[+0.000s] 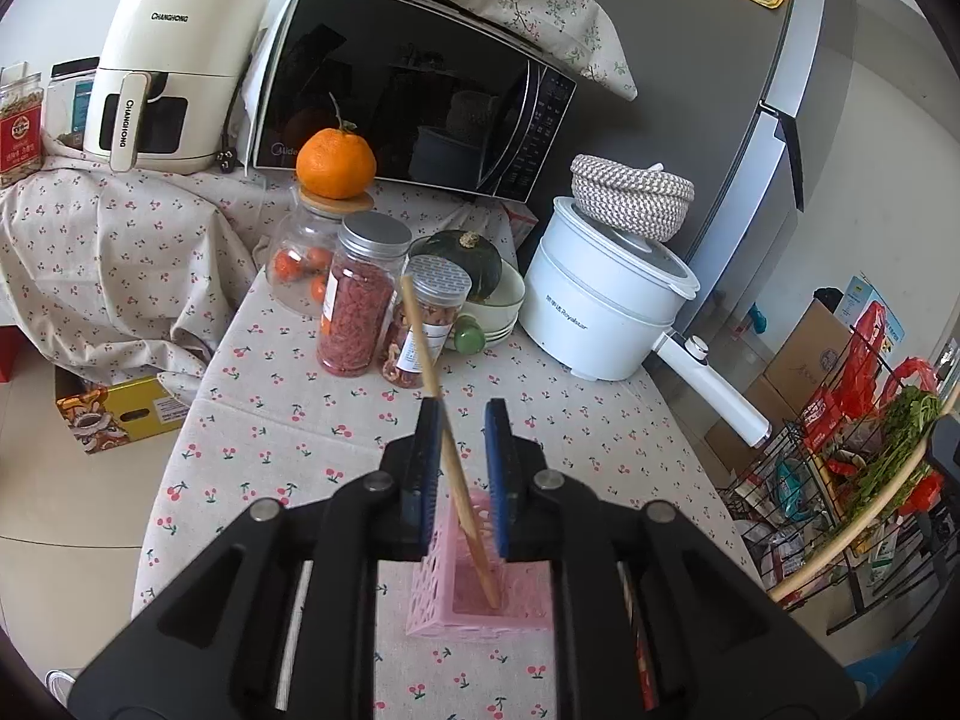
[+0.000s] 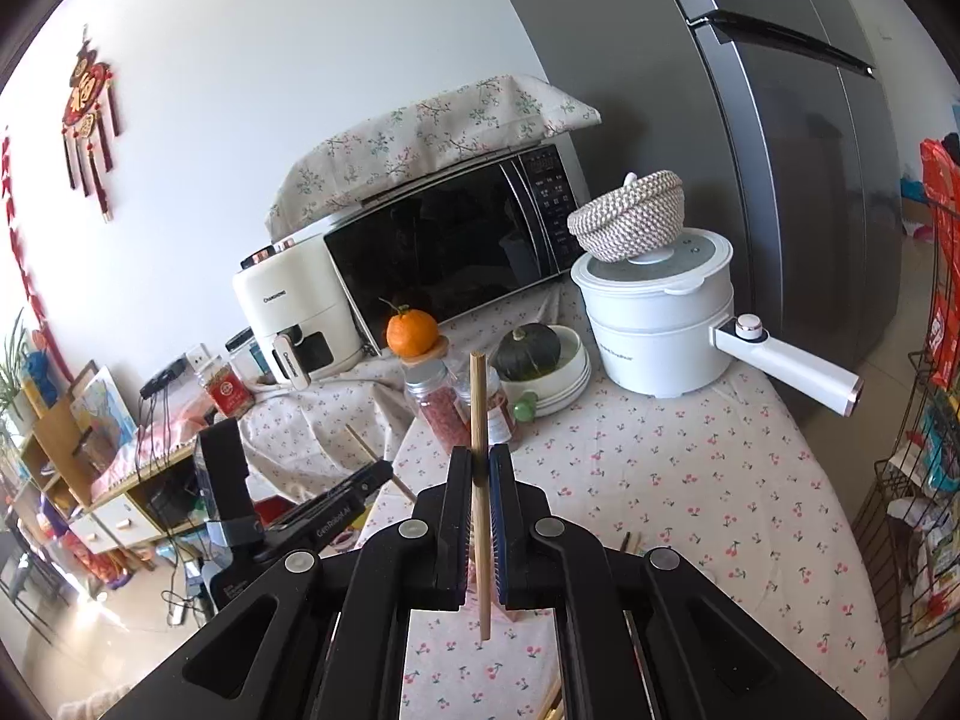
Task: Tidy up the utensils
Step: 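Carry both chopsticks over the pink basket and open the left tool to drop its chopstick, then open the right tool to drop its chopstick into the pink basket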
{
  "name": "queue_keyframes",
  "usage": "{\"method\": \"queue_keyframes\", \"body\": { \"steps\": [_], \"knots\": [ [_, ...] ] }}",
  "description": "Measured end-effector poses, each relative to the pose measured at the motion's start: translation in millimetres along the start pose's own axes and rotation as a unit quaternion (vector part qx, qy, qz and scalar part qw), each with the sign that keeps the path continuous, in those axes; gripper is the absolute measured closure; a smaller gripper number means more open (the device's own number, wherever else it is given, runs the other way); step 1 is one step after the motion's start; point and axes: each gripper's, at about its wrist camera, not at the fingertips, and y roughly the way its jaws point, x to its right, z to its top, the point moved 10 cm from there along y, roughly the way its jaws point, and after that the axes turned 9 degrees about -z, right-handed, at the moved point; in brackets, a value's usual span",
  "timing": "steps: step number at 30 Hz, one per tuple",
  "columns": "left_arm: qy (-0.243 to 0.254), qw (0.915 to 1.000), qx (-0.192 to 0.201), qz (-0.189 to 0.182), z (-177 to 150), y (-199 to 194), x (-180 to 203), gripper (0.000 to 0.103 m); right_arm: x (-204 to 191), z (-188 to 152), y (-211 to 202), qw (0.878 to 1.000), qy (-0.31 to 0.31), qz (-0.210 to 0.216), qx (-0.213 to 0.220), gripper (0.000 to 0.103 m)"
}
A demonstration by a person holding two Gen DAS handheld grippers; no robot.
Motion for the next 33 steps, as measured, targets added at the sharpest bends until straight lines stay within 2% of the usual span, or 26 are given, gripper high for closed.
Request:
{"method": "queue_keyframes", "body": {
  "steps": [1, 4, 9, 15, 19, 26, 33],
  "knots": [
    [0.003, 1.0, 0.0, 0.004, 0.7, -2.5, 1.0, 0.066, -3.8, 2.7, -1.0, 1.0, 0.001, 0.004, 0.005, 0.097],
    [0.014, 0.9998, -0.004, 0.014, 1.8, -12.5, 2.1, 0.057, -12.4, 11.5, -2.5, 1.0, 0.005, 0.007, 0.022, 0.097],
    [0.038, 0.9976, -0.037, 0.044, -9.9, -26.6, -5.4, 0.041, -17.7, 18.8, 9.1, 0.999, 0.019, 0.006, 0.037, 0.097],
    [0.049, 0.9936, -0.075, 0.069, -27.8, -40.4, -22.4, 0.026, -14.6, 20.6, 32.4, 0.998, 0.042, -0.013, 0.051, 0.097],
    [0.041, 0.9921, -0.096, 0.07, -37.0, -44.4, -30.2, 0.023, -13.4, 13.8, 56.1, 0.998, 0.057, -0.014, 0.036, 0.097],
    [0.046, 0.9882, -0.124, 0.078, -50.5, -41.6, -34.5, 0.021, -11.0, -23.2, 110.5, 0.998, 0.056, -0.028, -0.033, 0.097],
    [0.047, 0.9865, -0.138, 0.073, -58.5, -38.6, -29.1, 0.02, 1.5, -38.8, 131.4, 0.994, 0.083, -0.025, -0.066, 0.097]
  ]
}}
